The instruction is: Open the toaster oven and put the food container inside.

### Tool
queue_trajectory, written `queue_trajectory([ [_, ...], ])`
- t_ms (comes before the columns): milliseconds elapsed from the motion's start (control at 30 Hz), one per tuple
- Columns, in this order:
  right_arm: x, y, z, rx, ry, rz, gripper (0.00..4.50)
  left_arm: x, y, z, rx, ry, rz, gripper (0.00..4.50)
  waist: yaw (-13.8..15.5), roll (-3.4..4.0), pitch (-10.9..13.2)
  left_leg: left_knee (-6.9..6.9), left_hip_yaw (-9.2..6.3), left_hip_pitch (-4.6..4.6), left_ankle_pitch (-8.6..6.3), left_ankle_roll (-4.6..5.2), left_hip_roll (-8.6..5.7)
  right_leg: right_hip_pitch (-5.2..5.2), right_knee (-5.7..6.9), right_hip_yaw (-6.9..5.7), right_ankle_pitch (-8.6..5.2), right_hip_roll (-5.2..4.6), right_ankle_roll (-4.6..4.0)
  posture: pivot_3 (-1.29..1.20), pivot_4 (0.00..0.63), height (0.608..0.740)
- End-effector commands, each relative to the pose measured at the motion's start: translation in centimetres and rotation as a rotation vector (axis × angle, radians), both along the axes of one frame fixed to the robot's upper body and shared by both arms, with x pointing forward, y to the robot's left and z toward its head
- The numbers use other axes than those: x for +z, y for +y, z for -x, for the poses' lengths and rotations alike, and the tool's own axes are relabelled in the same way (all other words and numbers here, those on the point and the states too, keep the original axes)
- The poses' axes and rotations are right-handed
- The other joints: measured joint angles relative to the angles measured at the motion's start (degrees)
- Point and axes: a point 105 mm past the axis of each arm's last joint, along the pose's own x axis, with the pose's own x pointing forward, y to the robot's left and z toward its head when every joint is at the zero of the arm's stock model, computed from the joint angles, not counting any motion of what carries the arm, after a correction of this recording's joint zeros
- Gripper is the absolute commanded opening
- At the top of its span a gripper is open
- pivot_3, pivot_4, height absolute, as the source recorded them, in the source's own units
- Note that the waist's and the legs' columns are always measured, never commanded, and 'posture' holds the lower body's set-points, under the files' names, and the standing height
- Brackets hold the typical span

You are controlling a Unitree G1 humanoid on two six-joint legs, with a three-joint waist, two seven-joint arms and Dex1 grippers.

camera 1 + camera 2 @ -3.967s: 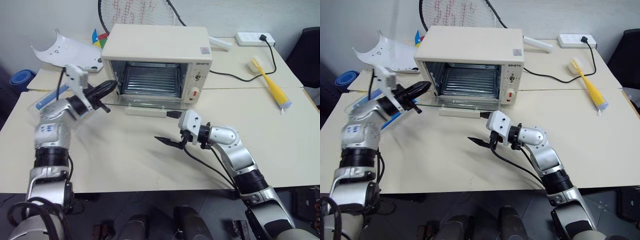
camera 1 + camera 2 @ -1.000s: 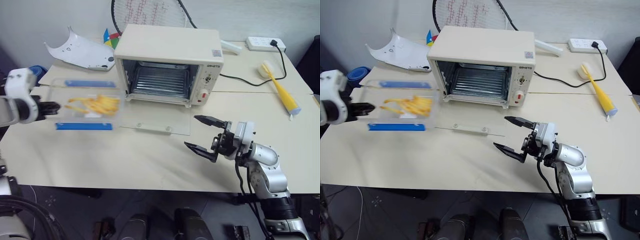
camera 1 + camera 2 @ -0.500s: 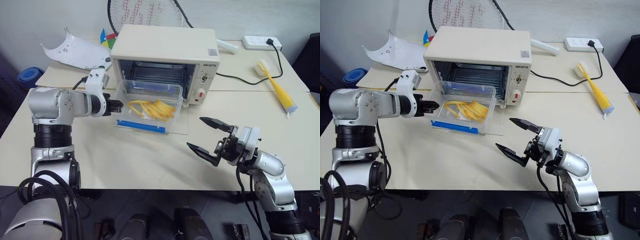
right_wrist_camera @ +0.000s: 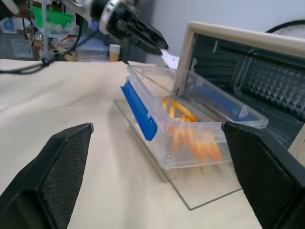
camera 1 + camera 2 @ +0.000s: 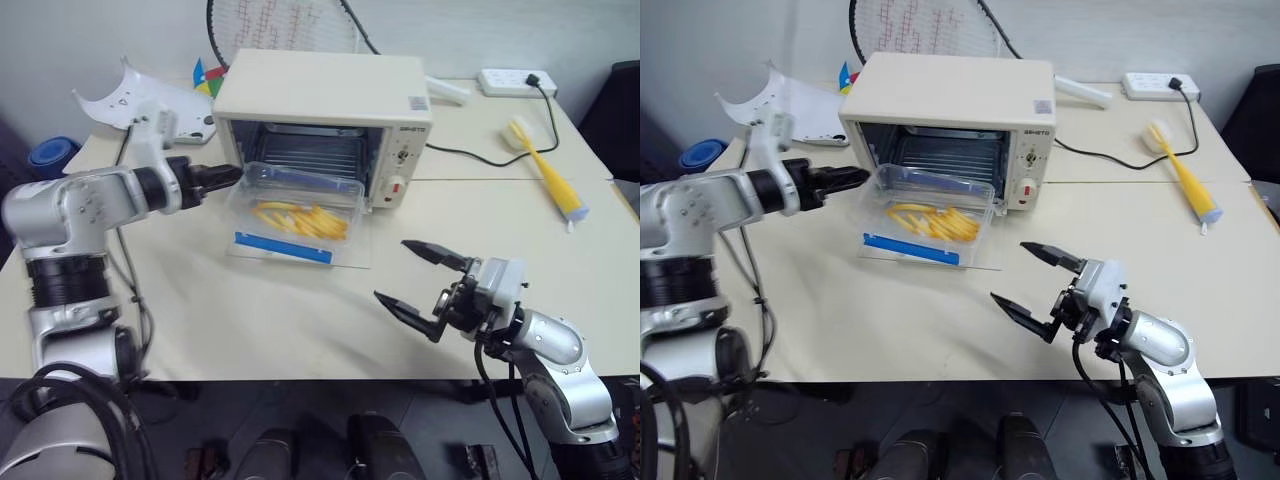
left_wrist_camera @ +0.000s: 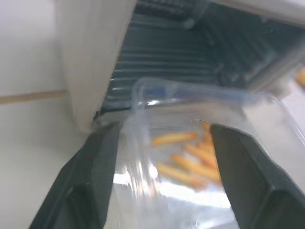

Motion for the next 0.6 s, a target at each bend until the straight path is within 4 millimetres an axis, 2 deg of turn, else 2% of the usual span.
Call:
queue_trajectory([
  [33,-1.0,2.0,0.6,0.059,0.086,0.051,3.92,0.2,0.8,2.7,-0.238,-0.207,-0.139,2.82,0.1,0.00,0.0,0.00,-0.06,0.00,0.00,-0.02,0.00,0.01,-0.01,-0.05,-0.01,0.00,-0.01,0.00,0.150,0.740],
  [100,-2.1,2.7,0.2,0.056,0.112,0.095,3.22,-1.5,1.7,3.4,-0.291,-0.206,-0.186,2.32,0.6,0.02,0.0,0.04,-0.09,0.00,0.01,-0.03,0.02,0.06,-0.06,-0.08,0.00,0.00,-0.05,0.00,0.150,0.740],
  [167,-3.1,3.3,-0.3,0.048,0.126,0.133,2.52,-3.9,1.6,4.4,-0.378,-0.193,-0.278,1.69,1.2,0.04,0.0,0.11,-0.09,-0.02,0.00,0.00,-0.02,0.15,-0.12,-0.07,0.00,-0.02,-0.05,0.00,0.150,0.740],
  [200,-3.7,3.6,-0.7,0.044,0.129,0.148,2.21,-5.5,0.9,4.9,-0.413,-0.160,-0.273,1.43,1.6,0.03,0.0,0.11,-0.10,-0.01,-0.01,0.04,-0.07,0.20,-0.15,-0.07,0.00,-0.06,-0.05,0.00,0.150,0.740],
  [333,-4.5,4.4,-2.9,0.018,0.101,0.181,0.81,-9.0,-1.6,5.4,-0.463,-0.139,-0.225,0.10,2.4,0.04,0.0,0.30,-0.21,-0.03,-0.13,0.25,-0.16,0.33,-0.18,-0.11,0.01,-0.11,-0.03,0.00,0.150,0.740],
  [400,-4.2,4.8,-4.2,0.006,0.085,0.172,0.09,-9.5,-2.7,4.8,-0.438,-0.175,-0.207,0.00,2.6,0.03,0.0,0.42,-0.20,-0.08,-0.16,0.30,-0.20,0.35,-0.17,-0.11,0.02,-0.11,-0.01,0.00,0.150,0.740],
  [500,-3.4,5.5,-5.6,0.009,0.083,0.152,0.04,-8.9,-3.9,3.1,-0.345,-0.209,-0.108,0.00,2.6,0.03,0.0,0.44,-0.20,-0.08,-0.16,0.29,-0.19,0.32,-0.13,-0.13,0.03,-0.10,0.01,0.00,0.150,0.740],
  [600,-1.9,5.4,-8.1,-0.056,0.058,0.125,0.04,-8.6,-4.8,0.8,-0.206,-0.223,-0.021,0.00,2.4,0.03,0.0,0.47,-0.19,-0.07,-0.16,0.29,-0.19,0.32,-0.09,-0.14,0.04,-0.09,0.02,0.00,0.150,0.740],
])
